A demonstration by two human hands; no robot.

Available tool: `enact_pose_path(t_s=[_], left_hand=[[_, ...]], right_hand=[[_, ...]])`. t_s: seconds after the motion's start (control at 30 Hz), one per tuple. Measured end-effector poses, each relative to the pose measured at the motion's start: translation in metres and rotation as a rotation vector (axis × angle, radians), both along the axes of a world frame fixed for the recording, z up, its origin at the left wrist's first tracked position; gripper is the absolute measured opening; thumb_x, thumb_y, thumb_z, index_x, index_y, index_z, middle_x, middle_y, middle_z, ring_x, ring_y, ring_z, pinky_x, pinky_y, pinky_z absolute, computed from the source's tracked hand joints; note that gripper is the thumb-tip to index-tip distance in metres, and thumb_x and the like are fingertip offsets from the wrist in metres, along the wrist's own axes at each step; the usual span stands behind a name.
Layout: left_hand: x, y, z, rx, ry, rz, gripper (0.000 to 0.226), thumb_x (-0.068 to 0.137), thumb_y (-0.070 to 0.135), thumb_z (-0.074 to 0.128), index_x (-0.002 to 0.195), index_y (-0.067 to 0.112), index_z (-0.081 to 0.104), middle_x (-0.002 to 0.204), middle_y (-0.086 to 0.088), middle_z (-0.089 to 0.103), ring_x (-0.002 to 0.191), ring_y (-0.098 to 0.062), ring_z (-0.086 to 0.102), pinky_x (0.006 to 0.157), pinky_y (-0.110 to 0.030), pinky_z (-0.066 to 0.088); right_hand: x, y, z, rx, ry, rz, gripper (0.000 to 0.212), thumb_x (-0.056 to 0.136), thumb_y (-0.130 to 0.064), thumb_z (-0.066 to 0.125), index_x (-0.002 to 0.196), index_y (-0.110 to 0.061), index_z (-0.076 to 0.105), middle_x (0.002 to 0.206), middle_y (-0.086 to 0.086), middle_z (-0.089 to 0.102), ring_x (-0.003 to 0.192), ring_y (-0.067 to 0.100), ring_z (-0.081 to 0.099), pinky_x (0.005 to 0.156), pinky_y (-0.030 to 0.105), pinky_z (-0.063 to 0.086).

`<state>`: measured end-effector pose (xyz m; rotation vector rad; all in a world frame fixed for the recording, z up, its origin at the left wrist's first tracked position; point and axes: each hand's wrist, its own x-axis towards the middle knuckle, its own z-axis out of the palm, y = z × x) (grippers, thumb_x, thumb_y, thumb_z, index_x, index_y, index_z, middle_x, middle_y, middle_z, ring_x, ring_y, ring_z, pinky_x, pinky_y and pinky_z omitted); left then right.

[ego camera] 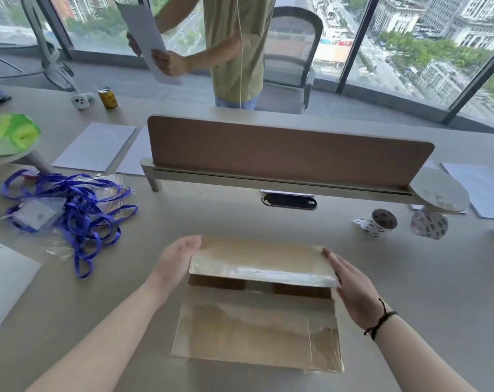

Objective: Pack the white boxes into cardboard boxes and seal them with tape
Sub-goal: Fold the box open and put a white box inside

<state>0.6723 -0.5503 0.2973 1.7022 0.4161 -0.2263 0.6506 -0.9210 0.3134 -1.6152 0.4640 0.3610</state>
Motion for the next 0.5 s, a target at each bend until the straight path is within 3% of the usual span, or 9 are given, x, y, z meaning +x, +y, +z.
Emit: enact_pose_path(t_s=[0.07,0.13,0.23,0.37,0.5], left_hand=[[-0.012,0.001,-0.010,0.085,-0.035,-0.094,0.014,0.099,0.031,0.062,0.110,0.035,0.069,0.133,0.017,0.062,0.129,-0.006,0.055,0.111,-0.027,0.037],[-0.023,0.003,-0.019,0.254,-0.074,-0.247,0.023,0.098,0.026,0.064,0.117,0.039,0.062,0.150,0.023,0.041,0.137,0.002,0.041,0.108,-0.021,0.033],[-0.038,0.003,-0.023,0.435,-0.095,-0.357,0.043,0.098,0.034,0.062,0.135,0.050,0.046,0.156,0.031,0.019,0.141,0.004,0.030,0.111,-0.024,0.031],[-0.048,-0.001,-0.027,0.425,-0.133,-0.342,0.050,0.101,0.044,0.053,0.147,0.049,0.037,0.154,0.030,0.016,0.146,-0.002,0.029,0.111,-0.025,0.030],[-0.047,-0.001,-0.030,0.516,-0.141,-0.364,0.050,0.102,0.044,0.049,0.150,0.046,0.035,0.160,0.025,0.008,0.154,-0.006,0.011,0.118,-0.038,0.028]], right_hand=[[-0.011,0.000,-0.009,-0.056,-0.004,0.092,0.048,0.101,-0.027,0.061,0.147,-0.032,0.050,0.152,-0.019,0.045,0.135,0.001,0.043,0.111,0.025,0.031],[-0.021,0.002,-0.018,-0.133,0.002,0.146,0.059,0.099,-0.019,0.064,0.150,-0.041,0.043,0.151,-0.017,0.047,0.133,0.006,0.050,0.112,0.029,0.040],[-0.034,0.011,-0.021,-0.210,-0.005,0.130,0.063,0.100,-0.019,0.063,0.150,-0.046,0.038,0.145,-0.013,0.052,0.128,0.010,0.055,0.112,0.033,0.044],[-0.041,0.019,-0.021,-0.313,-0.015,0.085,0.058,0.096,-0.032,0.068,0.134,-0.066,0.041,0.144,-0.014,0.055,0.137,0.013,0.050,0.115,0.037,0.041],[-0.040,0.022,-0.014,-0.517,-0.025,0.107,0.060,0.094,-0.042,0.066,0.147,-0.052,0.041,0.154,-0.007,0.048,0.142,0.016,0.044,0.116,0.038,0.037]])
